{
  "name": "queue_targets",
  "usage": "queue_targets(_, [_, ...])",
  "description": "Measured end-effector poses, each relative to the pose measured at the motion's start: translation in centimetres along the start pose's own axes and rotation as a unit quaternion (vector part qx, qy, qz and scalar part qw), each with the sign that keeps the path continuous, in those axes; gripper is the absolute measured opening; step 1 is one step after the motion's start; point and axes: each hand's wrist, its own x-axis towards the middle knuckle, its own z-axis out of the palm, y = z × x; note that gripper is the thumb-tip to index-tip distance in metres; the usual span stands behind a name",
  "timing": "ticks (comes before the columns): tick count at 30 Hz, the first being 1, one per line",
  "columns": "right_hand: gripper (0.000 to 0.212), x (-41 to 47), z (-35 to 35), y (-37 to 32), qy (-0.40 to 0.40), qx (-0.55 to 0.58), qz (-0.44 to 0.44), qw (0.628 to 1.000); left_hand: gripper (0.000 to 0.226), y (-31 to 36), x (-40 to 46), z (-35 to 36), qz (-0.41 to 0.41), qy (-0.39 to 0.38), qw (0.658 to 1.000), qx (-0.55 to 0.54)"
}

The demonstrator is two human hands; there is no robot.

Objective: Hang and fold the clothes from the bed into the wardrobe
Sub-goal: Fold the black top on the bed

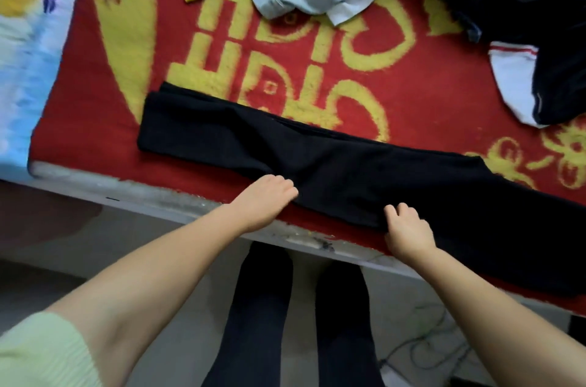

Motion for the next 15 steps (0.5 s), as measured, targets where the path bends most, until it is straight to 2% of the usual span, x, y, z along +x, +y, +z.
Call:
queue_targets(2, [0.04, 0.2, -1.1, -2.2, -0.004, -0.011, -0.003, 1.0, 0.033, -1.7, -1.3, 0.1, -0.126, 0.055, 0.986, -0.096])
queue_targets(3, [0.047, 0.4, -1.6, -3.4, 0.012, -0.019, -0.034, 0.999, 0.036, -2.8, -2.1, -0.1, -0.196, 0.102, 0.966, -0.136])
queue_targets(5, [0.055, 0.6, -2.6, -6.2, 0.048, -0.003, -0.117, 0.992, 0.036, -5.4, -3.8, -0.6, -0.327, 0.207, 0.905, -0.176])
queue_targets(7, [0.057, 1.1, -3.5, -9.9, 0.049, 0.022, -0.179, 0.982, 0.04, -9.2, -5.8, -1.3, -0.447, 0.253, 0.831, -0.215])
queue_targets(9, [0.057, 1.9, -4.2, -13.6, 0.052, 0.043, -0.197, 0.978, 0.049, -13.2, -7.4, -1.9, -0.537, 0.22, 0.77, -0.266])
queue_targets(10, [0.056, 2.3, -4.5, -15.2, 0.059, 0.063, -0.185, 0.979, 0.054, -15.0, -7.8, -2.0, -0.561, 0.187, 0.756, -0.281])
queue_targets(12, [0.056, 3.2, -5.2, -17.8, 0.078, 0.104, -0.138, 0.982, 0.062, -17.6, -7.9, -2.1, -0.583, 0.127, 0.752, -0.28])
queue_targets(15, [0.062, 4.5, -5.9, -19.6, 0.085, 0.146, -0.08, 0.982, 0.067, -19.7, -7.1, -2.1, -0.604, 0.138, 0.722, -0.309])
